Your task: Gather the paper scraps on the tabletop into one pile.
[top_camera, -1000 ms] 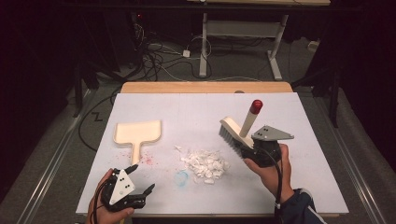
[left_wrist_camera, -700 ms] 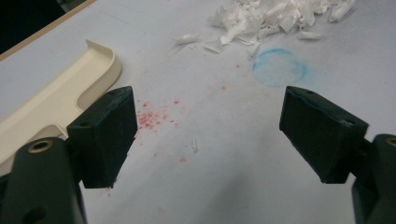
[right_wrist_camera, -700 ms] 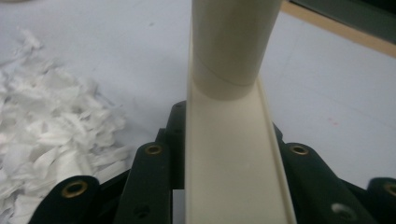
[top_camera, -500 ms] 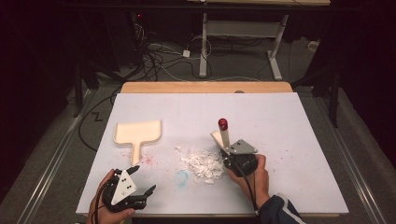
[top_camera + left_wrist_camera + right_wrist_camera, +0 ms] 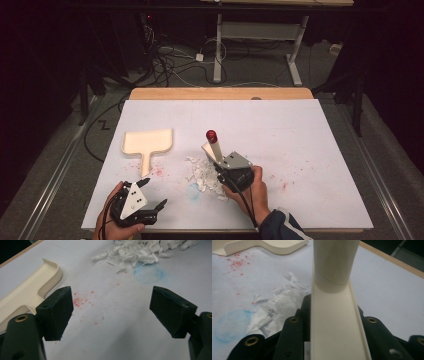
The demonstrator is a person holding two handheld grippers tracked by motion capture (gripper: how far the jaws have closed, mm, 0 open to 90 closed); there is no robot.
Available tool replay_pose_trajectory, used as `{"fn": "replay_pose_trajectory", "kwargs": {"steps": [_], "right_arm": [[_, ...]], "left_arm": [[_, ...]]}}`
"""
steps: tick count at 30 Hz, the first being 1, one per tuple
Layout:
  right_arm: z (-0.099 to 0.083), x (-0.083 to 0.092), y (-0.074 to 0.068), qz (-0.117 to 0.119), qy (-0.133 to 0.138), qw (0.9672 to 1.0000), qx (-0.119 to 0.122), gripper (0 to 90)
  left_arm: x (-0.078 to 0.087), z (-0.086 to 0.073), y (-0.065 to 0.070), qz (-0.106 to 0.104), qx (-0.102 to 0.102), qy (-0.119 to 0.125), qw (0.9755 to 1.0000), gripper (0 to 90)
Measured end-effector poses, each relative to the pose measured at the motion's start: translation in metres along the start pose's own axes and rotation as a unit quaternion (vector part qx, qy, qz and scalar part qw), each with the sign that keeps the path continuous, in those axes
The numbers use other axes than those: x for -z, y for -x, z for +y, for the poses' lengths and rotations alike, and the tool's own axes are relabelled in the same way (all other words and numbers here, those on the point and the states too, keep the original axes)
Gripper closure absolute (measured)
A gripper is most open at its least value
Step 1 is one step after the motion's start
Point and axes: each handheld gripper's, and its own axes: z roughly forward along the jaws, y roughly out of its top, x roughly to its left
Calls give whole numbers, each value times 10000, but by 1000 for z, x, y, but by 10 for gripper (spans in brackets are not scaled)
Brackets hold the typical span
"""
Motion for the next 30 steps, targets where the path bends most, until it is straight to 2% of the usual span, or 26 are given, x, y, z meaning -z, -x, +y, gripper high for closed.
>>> {"fn": "replay_pose_trajectory", "kwargs": {"steps": [3,6,7,9,12,13,15,17,20,23,26,27,29,30], "right_arm": [[4,5,22,92,71,9999,-101,683],[8,8,49,357,286,9989,-73,683],[10,5,60,474,388,9981,5,683],[11,-6,77,641,532,9965,-32,684],[16,-31,92,919,609,9939,24,684],[17,-37,94,926,596,9939,65,684],[23,-56,95,1186,584,9911,153,684],[28,-68,92,1289,597,9896,222,684],[38,-86,83,1512,705,9856,288,684],[45,-100,72,1702,667,9819,502,684],[45,-109,62,2042,526,9748,735,684],[45,-109,60,2215,532,9707,767,684],[46,-108,54,2474,431,9628,1002,681],[46,-107,53,2570,401,9599,1048,680]], "left_arm": [[1,0,0,0,-6,-3,10000,180],[0,0,0,-7,5,-16,10000,180],[0,0,0,-13,17,-15,10000,180],[-1,0,0,-22,-2,-48,10000,180],[-3,1,1,-25,-7,-84,10000,180],[-4,1,1,-37,-8,-104,9999,180],[-6,0,2,-57,-3,-147,9999,180],[-7,0,2,-72,-7,-185,9998,180],[-8,-3,1,-98,38,-218,9997,180],[-8,-4,1,-117,36,-242,9996,180],[-7,-4,2,-152,-5,-238,9996,181],[-7,-4,3,-161,-13,-244,9996,180],[-7,-5,3,-161,-6,-252,9996,180],[-6,-5,2,-154,-8,-253,9996,181]]}}
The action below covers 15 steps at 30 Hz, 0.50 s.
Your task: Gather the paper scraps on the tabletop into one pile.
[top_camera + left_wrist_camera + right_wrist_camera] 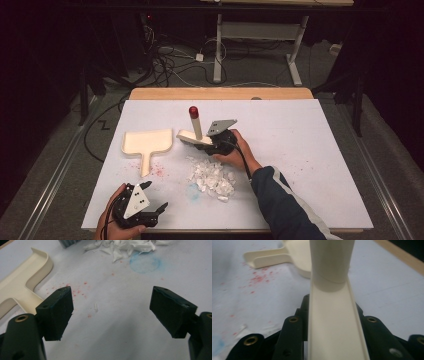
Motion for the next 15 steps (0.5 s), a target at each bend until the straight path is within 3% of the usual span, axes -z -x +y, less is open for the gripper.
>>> {"fn": "replay_pose_trajectory", "kwargs": {"steps": [4,10,15], "right_arm": [[-3,6,-4,467,-120,9985,242,669],[-6,18,-15,1085,-249,9917,638,669],[-10,32,-20,1229,-277,9889,792,675]], "left_arm": [[-1,0,1,-27,-38,-70,10000,180],[0,0,2,-38,-57,-80,9999,180],[0,0,2,-51,-63,-101,9999,180]]}}
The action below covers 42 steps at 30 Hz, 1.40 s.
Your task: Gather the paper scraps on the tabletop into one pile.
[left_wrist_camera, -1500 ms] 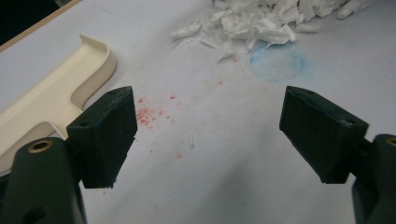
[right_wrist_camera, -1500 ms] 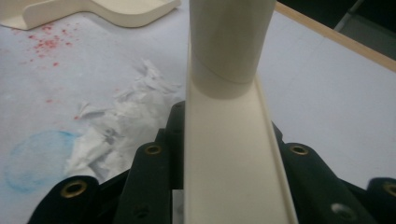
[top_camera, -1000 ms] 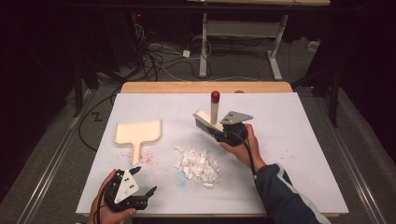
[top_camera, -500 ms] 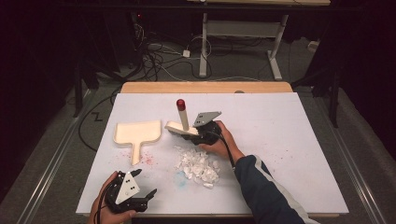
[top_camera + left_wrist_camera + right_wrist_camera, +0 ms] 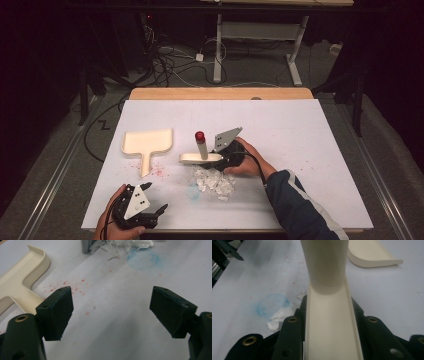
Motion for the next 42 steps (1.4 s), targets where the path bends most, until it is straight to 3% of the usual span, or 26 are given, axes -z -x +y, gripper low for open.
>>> {"fn": "replay_pose_trajectory", "kwargs": {"steps": [3,7,9,14,17,20,24,27,30,38,42], "right_arm": [[-3,8,-4,79,14,10000,49,681],[-6,18,-9,-13,25,9999,157,683],[-8,24,-11,-178,27,9997,151,683],[-9,38,-9,-623,340,9974,89,683],[-7,44,-9,-956,542,9939,0,683],[-4,50,-12,-1331,470,9899,-120,683],[-9,71,-24,-1284,587,9898,-187,683],[-16,90,-40,-1226,699,9897,-246,683],[-24,107,-60,-1230,633,9899,-306,683],[-54,136,-112,-1116,130,9919,-596,683],[-71,137,-122,-1128,-75,9906,-775,683]], "left_arm": [[0,0,1,-1,-38,-18,10000,180],[1,1,1,13,-64,-26,10000,180],[0,1,2,-2,-60,-27,10000,180],[-1,2,2,-22,-79,-63,9999,180],[-2,3,2,-34,-87,-62,9999,180],[-2,3,2,-51,-93,-56,9999,180],[-2,2,1,-62,-97,-65,9999,180],[-2,2,2,-53,-111,-71,9999,180],[-1,2,2,-27,-123,-61,9999,180],[0,4,4,-19,-172,-60,9998,180],[-2,5,5,-42,-211,-84,9997,180]]}}
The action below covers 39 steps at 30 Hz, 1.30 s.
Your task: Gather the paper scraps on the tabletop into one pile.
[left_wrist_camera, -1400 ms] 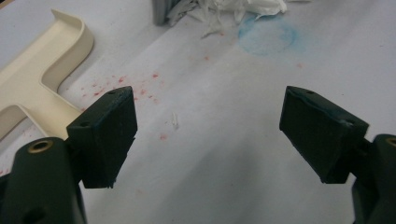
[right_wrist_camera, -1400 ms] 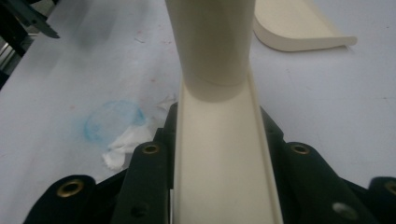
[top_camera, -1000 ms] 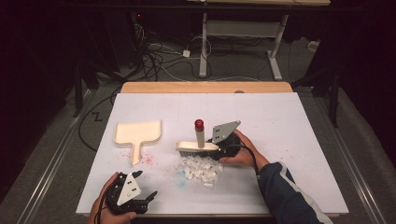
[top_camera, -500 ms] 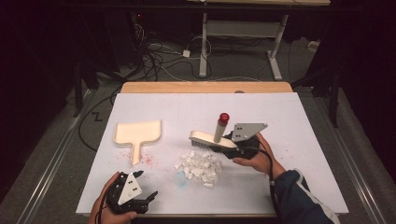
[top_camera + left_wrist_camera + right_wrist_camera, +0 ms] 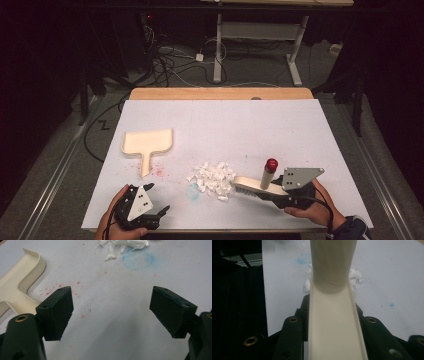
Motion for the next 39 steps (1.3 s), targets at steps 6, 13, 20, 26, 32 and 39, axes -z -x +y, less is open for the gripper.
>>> {"fn": "replay_pose_trajectory", "kwargs": {"steps": [6,13,20,26,32,39], "right_arm": [[-6,-21,2,204,-128,9997,-90,684],[18,-47,3,102,111,9999,-70,684],[25,-37,0,55,284,9996,-16,683],[26,-5,-3,-113,595,9982,-45,682],[25,6,-15,127,624,9980,41,682],[19,-24,-29,786,32,9965,280,683]], "left_arm": [[-5,2,0,-73,-48,-2,10000,180],[-6,3,-1,-110,-61,7,9999,180],[-5,2,-1,-94,-39,7,9999,180],[-5,2,-1,-72,-49,-3,10000,180],[-5,2,-1,-47,-5,2,10000,180],[-4,2,-2,-42,30,13,10000,181]]}}
